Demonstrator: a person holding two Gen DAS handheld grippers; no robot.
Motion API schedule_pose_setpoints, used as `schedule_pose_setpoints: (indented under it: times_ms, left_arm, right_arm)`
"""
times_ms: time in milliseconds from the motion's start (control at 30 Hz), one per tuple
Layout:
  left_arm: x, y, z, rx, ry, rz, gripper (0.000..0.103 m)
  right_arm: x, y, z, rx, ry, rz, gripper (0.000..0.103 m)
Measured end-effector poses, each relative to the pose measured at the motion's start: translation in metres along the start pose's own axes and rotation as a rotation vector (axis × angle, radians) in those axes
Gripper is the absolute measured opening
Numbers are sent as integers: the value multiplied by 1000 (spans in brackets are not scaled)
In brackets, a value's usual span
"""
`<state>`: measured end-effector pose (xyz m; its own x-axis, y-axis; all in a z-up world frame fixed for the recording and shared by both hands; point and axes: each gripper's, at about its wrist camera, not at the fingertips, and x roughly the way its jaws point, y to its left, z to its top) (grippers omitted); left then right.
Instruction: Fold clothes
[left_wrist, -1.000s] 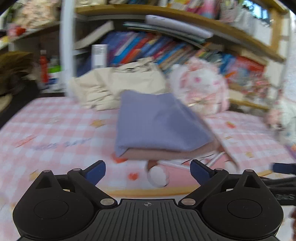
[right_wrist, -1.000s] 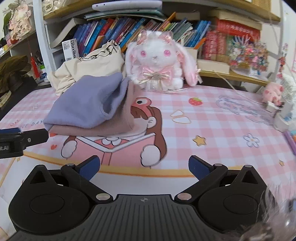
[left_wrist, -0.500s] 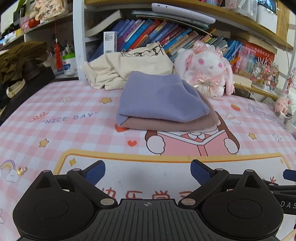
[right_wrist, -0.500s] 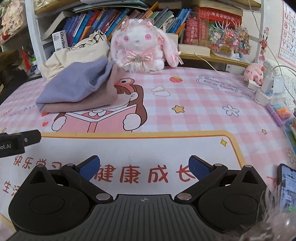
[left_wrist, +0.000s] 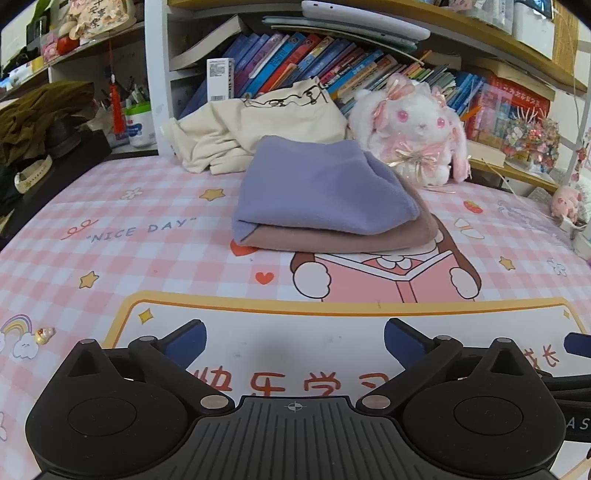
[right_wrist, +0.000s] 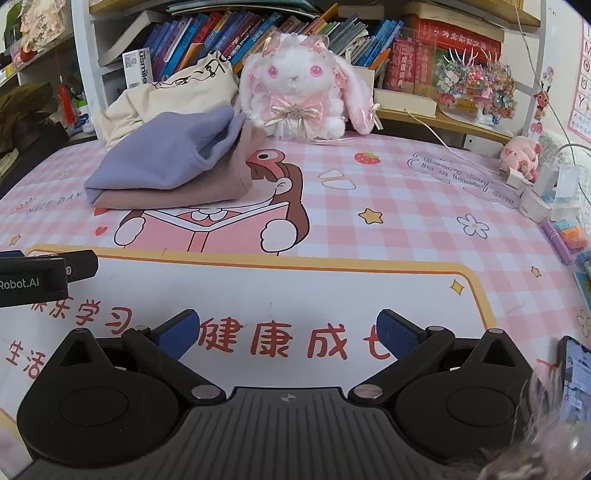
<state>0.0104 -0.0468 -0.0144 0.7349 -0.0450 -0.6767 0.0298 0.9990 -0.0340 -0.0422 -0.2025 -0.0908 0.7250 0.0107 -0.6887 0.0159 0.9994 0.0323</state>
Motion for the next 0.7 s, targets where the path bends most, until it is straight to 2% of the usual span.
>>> schedule_pose_setpoints:
  times_ms: [700]
  left_arm:
    - [4, 9, 3, 9, 21, -6, 103]
  right_arm:
    - [6, 8, 3, 11, 24, 8, 103]
